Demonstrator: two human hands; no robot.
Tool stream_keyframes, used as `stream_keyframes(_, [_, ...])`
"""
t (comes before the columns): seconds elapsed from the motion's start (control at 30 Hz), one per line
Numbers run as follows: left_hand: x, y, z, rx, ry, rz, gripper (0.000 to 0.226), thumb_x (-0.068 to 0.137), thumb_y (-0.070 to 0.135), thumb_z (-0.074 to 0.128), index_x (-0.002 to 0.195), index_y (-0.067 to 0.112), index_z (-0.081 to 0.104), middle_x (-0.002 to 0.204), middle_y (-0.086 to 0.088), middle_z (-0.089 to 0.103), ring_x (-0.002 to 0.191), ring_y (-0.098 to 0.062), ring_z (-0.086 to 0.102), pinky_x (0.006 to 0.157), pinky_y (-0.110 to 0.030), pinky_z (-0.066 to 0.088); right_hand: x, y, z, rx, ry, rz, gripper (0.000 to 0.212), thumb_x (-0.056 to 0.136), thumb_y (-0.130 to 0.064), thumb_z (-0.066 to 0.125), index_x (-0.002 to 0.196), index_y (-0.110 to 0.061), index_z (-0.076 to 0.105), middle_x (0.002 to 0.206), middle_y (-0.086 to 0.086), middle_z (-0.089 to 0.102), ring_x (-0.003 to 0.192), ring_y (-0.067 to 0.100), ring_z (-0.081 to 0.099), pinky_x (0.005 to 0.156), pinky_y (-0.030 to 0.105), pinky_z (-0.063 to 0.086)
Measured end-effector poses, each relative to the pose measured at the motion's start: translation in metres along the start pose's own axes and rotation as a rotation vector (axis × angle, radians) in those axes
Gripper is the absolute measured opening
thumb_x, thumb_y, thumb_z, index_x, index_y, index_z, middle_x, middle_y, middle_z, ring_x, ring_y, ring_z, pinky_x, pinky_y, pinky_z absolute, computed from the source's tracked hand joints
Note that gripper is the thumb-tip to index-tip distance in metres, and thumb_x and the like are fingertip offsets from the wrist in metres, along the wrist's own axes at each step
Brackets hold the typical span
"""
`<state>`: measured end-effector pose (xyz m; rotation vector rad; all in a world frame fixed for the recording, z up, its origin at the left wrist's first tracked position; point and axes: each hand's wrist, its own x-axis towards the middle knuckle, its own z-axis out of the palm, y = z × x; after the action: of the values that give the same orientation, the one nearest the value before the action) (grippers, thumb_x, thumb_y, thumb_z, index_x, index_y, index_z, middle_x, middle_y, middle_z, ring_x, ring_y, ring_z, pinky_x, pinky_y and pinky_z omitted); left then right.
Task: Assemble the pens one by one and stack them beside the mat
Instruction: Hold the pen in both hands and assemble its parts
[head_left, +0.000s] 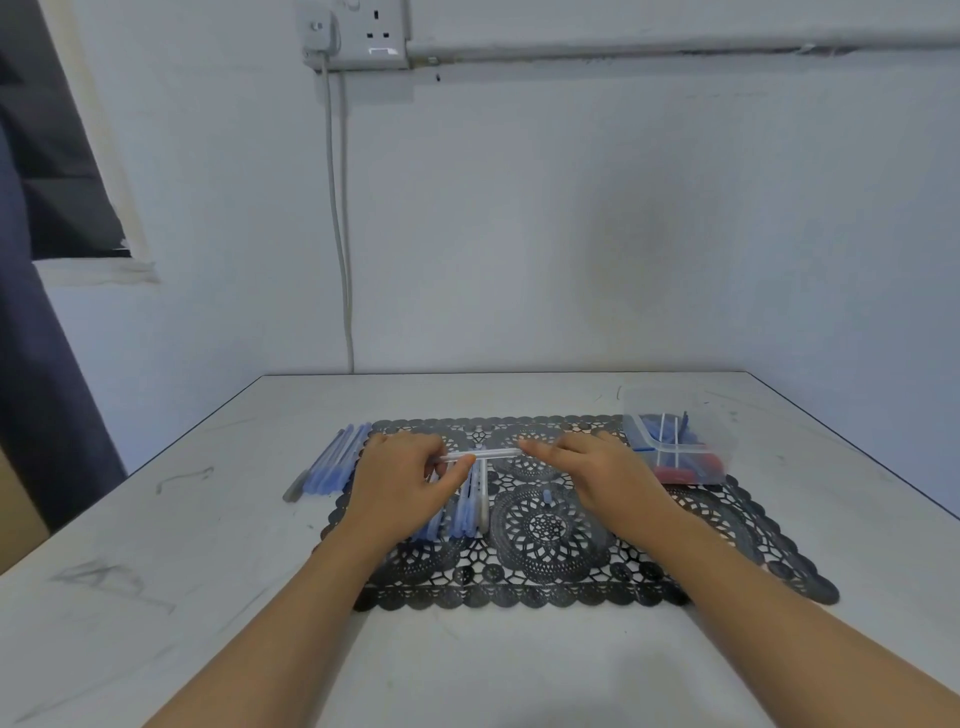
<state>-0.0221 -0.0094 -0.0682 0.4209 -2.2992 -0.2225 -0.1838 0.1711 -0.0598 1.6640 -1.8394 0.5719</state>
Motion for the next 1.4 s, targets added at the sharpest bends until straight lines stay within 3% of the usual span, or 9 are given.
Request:
stream_keyframes(0.17, [0.0,0.003,0.0,0.007,-0.003,0.014,0.044,0.079,0.062,0.04,0.054,0.025,0.041,0.048,0.01,0.042,0.05,-0.004,0.042,0.066,-0.03,0.035,0.0,-0.001,0.0,0.069,0.046,0.004,0.061,0.064,0.015,0.059,0.115,-0.017,0.065,0.07,-0.001,0.064,0.055,0.011,0.049,0.058,0.021,0.038])
stream_keyframes(0.4, [0.0,0.004,0.0,0.046,-0.006,0.013,0.044,0.079,0.063,0.039,0.056,0.025,0.044,0.048,0.011,0.04,0.053,-0.004,0.043,0.076,-0.034,0.041,-0.001,-0.003,0.002,0.086,0.102,-0.001,0.066,0.055,0.022,0.068,0.112,-0.012,0.067,0.077,0.001,0.069,0.063,0.013,0.058,0.066,0.022,0.044])
stream_keyframes(0.6, [0.0,0.005,0.001,0.07,-0.004,0.034,0.043,0.081,0.062,0.038,0.057,0.027,0.041,0.049,0.012,0.039,0.053,-0.002,0.042,0.075,-0.034,0.04,-0.002,-0.004,0.006,0.133,0.099,0.021,0.053,0.065,0.015,0.063,0.112,-0.009,0.066,0.083,0.007,0.071,0.07,0.021,0.065,0.067,0.03,0.054])
stream_keyframes(0.73, [0.001,0.006,0.001,0.071,0.001,0.047,0.042,0.082,0.062,0.038,0.056,0.029,0.039,0.048,0.014,0.036,0.052,0.0,0.039,0.075,-0.034,0.041,-0.002,-0.009,0.006,0.11,0.169,0.125,0.027,0.086,-0.022,0.053,0.103,-0.012,0.071,0.078,0.002,0.07,0.065,0.014,0.063,0.06,0.028,0.056])
stream_keyframes(0.83, [0.0,0.007,0.001,0.059,0.008,0.049,0.041,0.082,0.062,0.038,0.056,0.03,0.036,0.048,0.013,0.036,0.052,0.0,0.039,0.074,-0.034,0.04,-0.002,-0.008,0.007,-0.022,0.199,0.255,0.042,0.086,-0.045,0.045,0.097,-0.016,0.072,0.08,-0.002,0.072,0.071,0.014,0.065,0.069,0.033,0.053])
stream_keyframes(1.0, [0.0,0.006,0.0,0.043,0.018,0.034,0.043,0.082,0.062,0.036,0.057,0.027,0.042,0.049,0.012,0.04,0.053,-0.004,0.043,0.075,-0.034,0.04,-0.002,-0.008,0.006,-0.151,0.193,0.436,0.052,0.08,-0.063,0.042,0.094,-0.023,0.072,0.089,-0.005,0.072,0.087,0.015,0.064,0.082,0.038,0.042])
stream_keyframes(1.1, [0.0,0.006,0.0,0.056,0.012,0.035,0.044,0.082,0.063,0.036,0.058,0.027,0.043,0.05,0.011,0.042,0.054,-0.005,0.044,0.075,-0.033,0.039,-0.002,-0.009,0.007,-0.133,0.187,0.455,0.047,0.079,-0.062,0.052,0.095,-0.023,0.072,0.091,-0.005,0.071,0.089,0.016,0.063,0.081,0.036,0.041])
stream_keyframes(1.2, [0.0,0.006,0.001,0.077,-0.001,0.035,0.044,0.082,0.064,0.033,0.058,0.027,0.042,0.051,0.01,0.043,0.054,-0.006,0.045,0.075,-0.032,0.038,-0.001,-0.011,0.007,-0.089,0.227,0.449,0.035,0.076,-0.049,0.068,0.096,-0.02,0.072,0.091,-0.002,0.071,0.089,0.018,0.063,0.078,0.035,0.042])
stream_keyframes(1.4, [0.0,0.007,0.001,0.084,-0.013,0.034,0.043,0.082,0.063,0.033,0.059,0.029,0.04,0.052,0.011,0.043,0.055,-0.005,0.044,0.076,-0.031,0.036,0.0,-0.021,0.0,0.012,0.307,0.457,0.033,0.073,-0.035,0.076,0.099,-0.016,0.071,0.09,-0.001,0.071,0.086,0.017,0.064,0.076,0.036,0.05])
